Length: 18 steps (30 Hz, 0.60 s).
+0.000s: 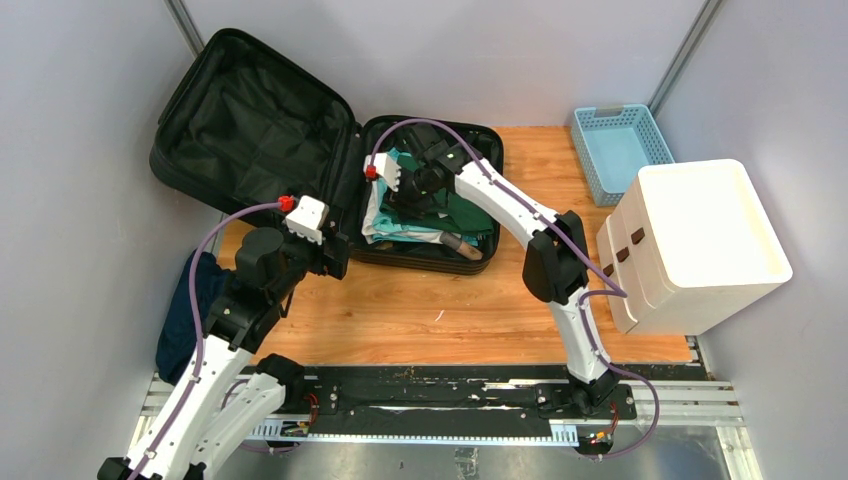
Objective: Open, take out, and arrange the luggage
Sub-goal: Pick up the clothes from the luggage.
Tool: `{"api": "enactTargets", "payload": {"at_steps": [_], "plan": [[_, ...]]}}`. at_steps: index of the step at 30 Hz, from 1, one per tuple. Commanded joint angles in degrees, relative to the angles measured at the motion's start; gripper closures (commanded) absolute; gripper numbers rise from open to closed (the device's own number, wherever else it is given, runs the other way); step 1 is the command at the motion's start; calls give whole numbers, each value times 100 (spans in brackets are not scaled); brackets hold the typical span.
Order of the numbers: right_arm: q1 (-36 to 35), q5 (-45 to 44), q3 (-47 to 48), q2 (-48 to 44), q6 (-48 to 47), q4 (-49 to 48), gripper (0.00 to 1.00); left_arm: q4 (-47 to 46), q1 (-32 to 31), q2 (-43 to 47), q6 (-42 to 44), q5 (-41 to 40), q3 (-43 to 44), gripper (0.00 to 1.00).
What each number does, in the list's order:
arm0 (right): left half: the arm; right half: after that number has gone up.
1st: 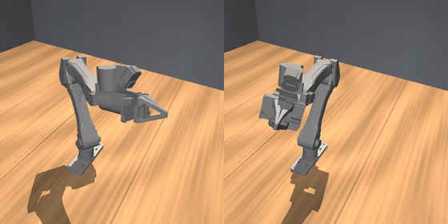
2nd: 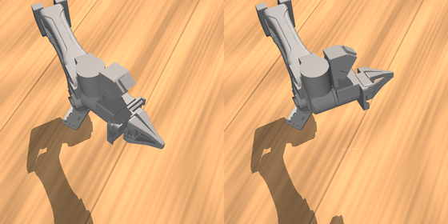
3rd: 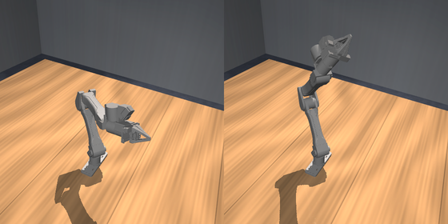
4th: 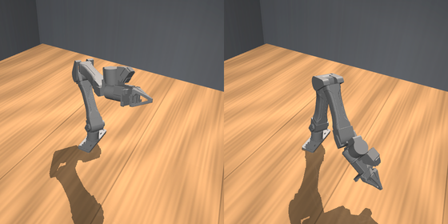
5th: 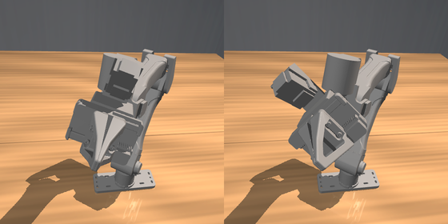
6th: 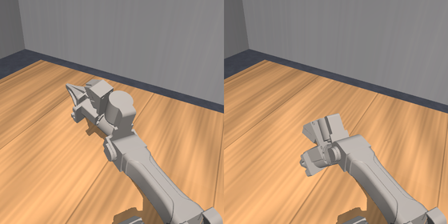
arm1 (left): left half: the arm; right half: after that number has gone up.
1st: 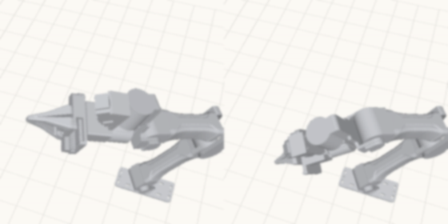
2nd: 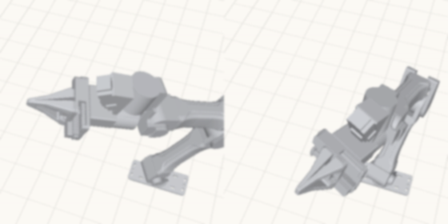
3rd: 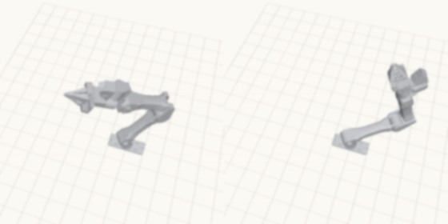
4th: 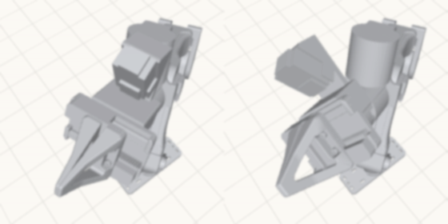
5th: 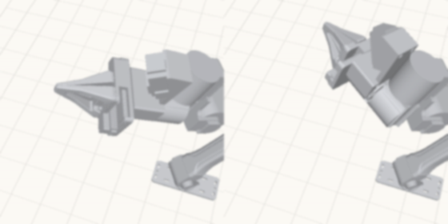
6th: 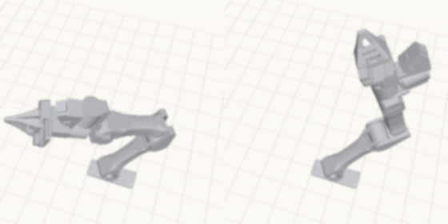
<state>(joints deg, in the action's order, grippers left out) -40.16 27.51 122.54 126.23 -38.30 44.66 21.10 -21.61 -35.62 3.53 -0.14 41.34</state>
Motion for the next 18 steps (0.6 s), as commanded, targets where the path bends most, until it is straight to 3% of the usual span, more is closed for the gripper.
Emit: {"api": "enactTargets", "payload": {"at_steps": [1,5,11,16,18], "plan": [[-63,-96,224,63,104,164,60,-133,-37,64,83,-21,-39,0],[-65,-17,256,-17,103,212,82,-135,-37,58,77,-21,-39,0],[-11,156,336,-196,197,231,98,-133,-37,53,77,-21,-39,0],[129,493,583,-323,331,361,100,-234,-37,51,-86,78,-51,0],[228,771,638,-433,354,453,100,-440,-37,28,-547,35,-132,0]]}}
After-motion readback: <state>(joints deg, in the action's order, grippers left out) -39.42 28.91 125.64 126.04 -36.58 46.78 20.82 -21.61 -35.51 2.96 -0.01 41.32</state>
